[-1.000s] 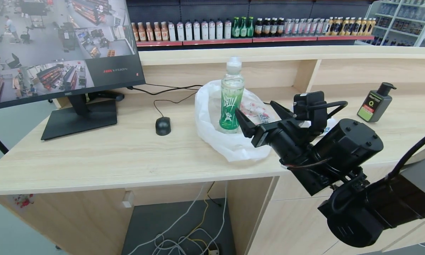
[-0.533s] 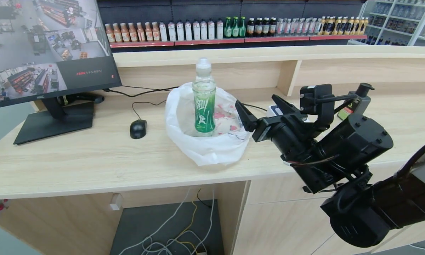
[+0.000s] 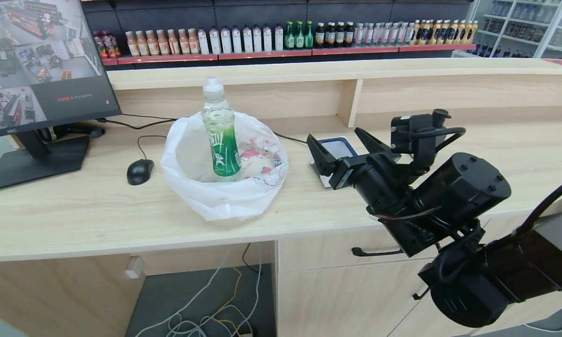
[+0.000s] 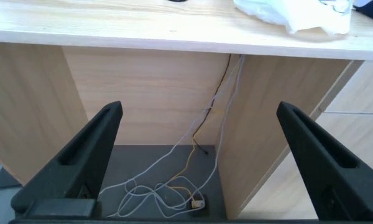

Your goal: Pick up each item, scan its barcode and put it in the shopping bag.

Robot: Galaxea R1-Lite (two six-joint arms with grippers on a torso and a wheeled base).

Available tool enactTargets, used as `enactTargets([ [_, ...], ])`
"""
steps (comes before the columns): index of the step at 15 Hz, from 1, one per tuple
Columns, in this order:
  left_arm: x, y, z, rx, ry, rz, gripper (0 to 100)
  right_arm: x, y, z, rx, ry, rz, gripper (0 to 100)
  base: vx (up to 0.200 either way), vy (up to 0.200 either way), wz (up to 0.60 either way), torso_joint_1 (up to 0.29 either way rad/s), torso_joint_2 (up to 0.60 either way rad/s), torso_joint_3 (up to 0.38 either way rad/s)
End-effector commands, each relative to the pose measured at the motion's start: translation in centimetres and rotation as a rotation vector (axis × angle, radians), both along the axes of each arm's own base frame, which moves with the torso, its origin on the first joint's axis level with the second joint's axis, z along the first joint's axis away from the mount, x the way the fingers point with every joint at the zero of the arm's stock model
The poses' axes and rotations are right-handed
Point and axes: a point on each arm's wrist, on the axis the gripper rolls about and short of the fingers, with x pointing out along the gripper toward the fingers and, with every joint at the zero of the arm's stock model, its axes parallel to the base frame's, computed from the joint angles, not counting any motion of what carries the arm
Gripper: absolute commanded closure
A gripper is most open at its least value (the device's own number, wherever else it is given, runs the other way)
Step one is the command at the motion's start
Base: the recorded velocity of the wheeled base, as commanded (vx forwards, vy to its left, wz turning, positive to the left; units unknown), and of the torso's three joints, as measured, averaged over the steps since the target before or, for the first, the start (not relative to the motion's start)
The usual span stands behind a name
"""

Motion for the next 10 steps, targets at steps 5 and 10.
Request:
enactTargets([
  [5, 0.0, 0.0, 0.0, -0.001, 0.0, 0.001, 0, -0.03, -0.68, 0.52, 0.008, -0.011, -0.014, 0, 0.0, -0.2, 0.0, 0.002, 0.0, 0.003],
  [10, 0.0, 0.0, 0.0, -0.001, 0.0, 0.001, 0, 0.04, -0.96, 0.64, 0.01, -0.013, -0.022, 0, 0.0, -0.2, 0.0, 0.001, 0.0, 0.001],
])
